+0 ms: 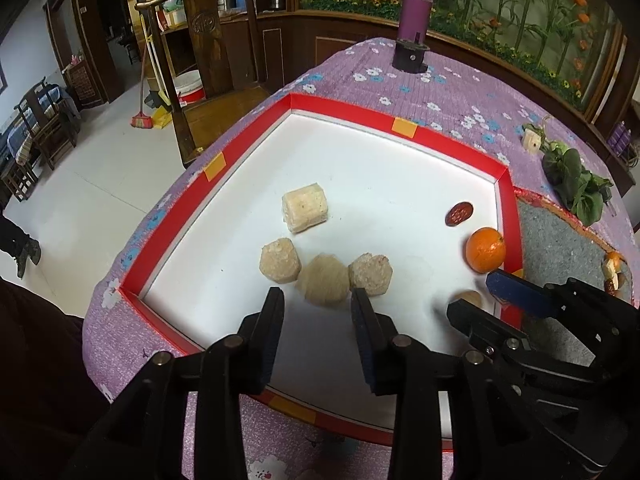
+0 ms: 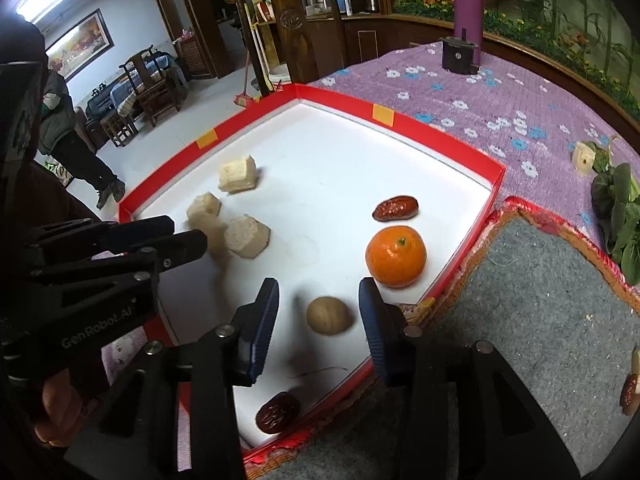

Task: Organize fruits
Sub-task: 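Open the left gripper over the tray while the right gripper releases the brown ball, then move both open tools back over the mat toward the remaining food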

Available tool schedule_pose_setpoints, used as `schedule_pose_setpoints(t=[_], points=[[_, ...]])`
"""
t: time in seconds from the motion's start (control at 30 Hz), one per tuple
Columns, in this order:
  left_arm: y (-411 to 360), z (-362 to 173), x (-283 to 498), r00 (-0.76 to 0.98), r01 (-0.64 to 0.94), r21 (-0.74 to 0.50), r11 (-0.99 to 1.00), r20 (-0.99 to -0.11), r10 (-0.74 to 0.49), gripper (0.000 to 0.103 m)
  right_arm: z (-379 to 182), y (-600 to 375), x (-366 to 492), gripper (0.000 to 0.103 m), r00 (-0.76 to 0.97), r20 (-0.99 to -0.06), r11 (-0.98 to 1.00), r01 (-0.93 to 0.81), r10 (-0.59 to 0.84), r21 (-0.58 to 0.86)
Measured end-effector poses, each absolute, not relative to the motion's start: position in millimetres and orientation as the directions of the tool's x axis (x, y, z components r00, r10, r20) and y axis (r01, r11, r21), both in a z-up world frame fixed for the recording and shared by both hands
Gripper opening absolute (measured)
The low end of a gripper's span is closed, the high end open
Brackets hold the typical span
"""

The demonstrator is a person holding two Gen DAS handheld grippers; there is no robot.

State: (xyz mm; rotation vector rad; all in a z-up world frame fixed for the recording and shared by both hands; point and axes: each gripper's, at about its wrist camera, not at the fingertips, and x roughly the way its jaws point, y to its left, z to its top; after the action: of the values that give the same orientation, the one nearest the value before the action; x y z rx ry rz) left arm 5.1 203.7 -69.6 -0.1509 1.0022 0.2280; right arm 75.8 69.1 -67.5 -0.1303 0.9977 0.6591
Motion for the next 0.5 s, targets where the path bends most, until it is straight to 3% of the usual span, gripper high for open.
schedule_pose_setpoints(t=[0.5], points=[[166,-41,4,0.583,-0.183,0.002,0.983,-0.805,0.11,0.054,-43,29,67,0.044,0.437,-0.768,0.838,-0.495,0.468,0.229]])
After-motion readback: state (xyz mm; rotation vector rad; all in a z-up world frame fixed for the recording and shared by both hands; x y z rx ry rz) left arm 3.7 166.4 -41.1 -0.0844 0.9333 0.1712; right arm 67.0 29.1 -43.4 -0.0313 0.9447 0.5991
